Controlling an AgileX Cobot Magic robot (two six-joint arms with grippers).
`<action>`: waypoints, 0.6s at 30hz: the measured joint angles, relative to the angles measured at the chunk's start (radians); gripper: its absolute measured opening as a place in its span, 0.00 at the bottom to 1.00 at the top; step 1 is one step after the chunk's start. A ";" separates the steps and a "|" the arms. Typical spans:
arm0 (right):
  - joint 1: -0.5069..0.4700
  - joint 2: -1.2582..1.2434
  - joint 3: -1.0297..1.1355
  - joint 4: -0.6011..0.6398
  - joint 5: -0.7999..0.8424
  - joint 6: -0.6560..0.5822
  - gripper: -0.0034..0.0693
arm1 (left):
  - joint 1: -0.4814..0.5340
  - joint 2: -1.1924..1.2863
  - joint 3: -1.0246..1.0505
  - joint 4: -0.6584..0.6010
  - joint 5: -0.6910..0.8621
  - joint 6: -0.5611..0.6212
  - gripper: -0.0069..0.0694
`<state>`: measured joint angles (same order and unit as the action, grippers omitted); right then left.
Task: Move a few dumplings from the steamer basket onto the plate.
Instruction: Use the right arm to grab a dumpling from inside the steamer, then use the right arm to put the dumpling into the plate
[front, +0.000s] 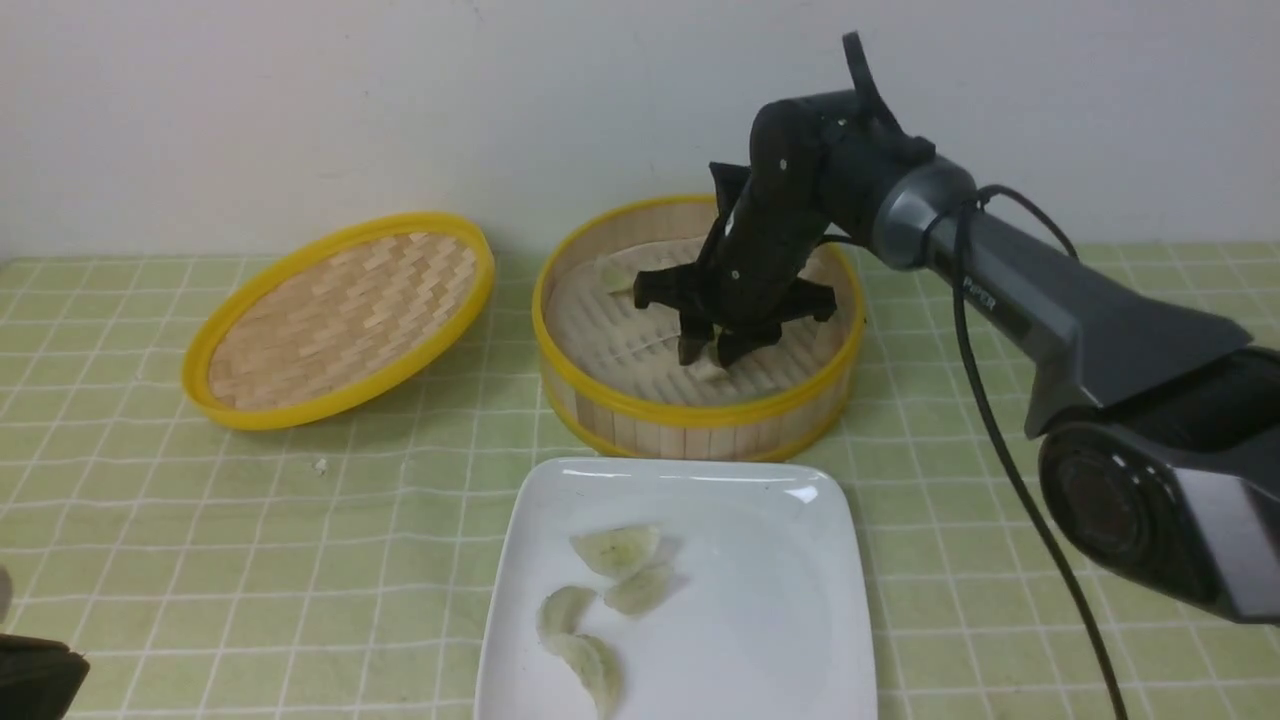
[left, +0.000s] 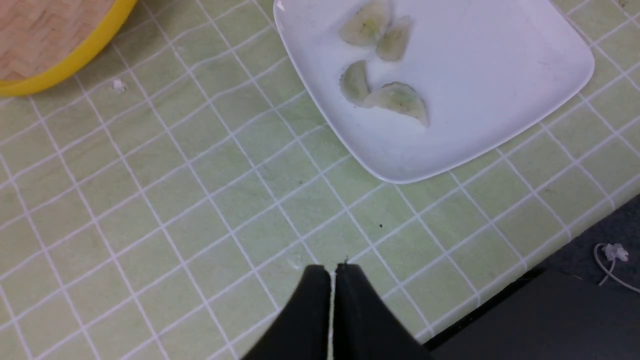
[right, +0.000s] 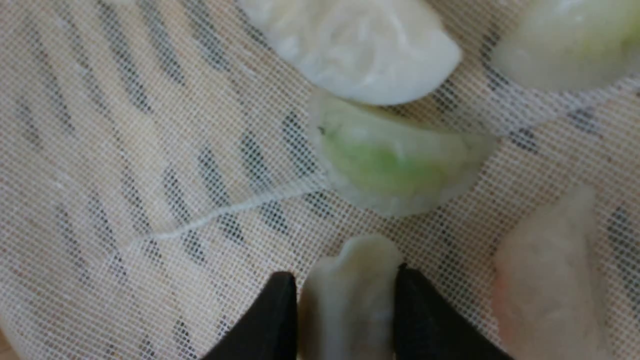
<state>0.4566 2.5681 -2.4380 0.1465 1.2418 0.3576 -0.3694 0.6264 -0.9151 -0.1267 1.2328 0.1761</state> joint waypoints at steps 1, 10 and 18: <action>0.000 -0.005 0.000 0.002 0.001 -0.011 0.37 | 0.000 0.000 0.000 0.002 0.000 0.000 0.08; 0.027 -0.317 0.231 0.102 -0.001 -0.174 0.37 | 0.000 0.000 0.005 0.006 0.000 -0.002 0.08; 0.180 -0.487 0.665 0.015 0.001 -0.215 0.37 | 0.000 0.000 0.005 0.006 -0.007 -0.007 0.08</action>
<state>0.6367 2.0813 -1.7728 0.1610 1.2433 0.1429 -0.3694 0.6264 -0.9102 -0.1204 1.2257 0.1694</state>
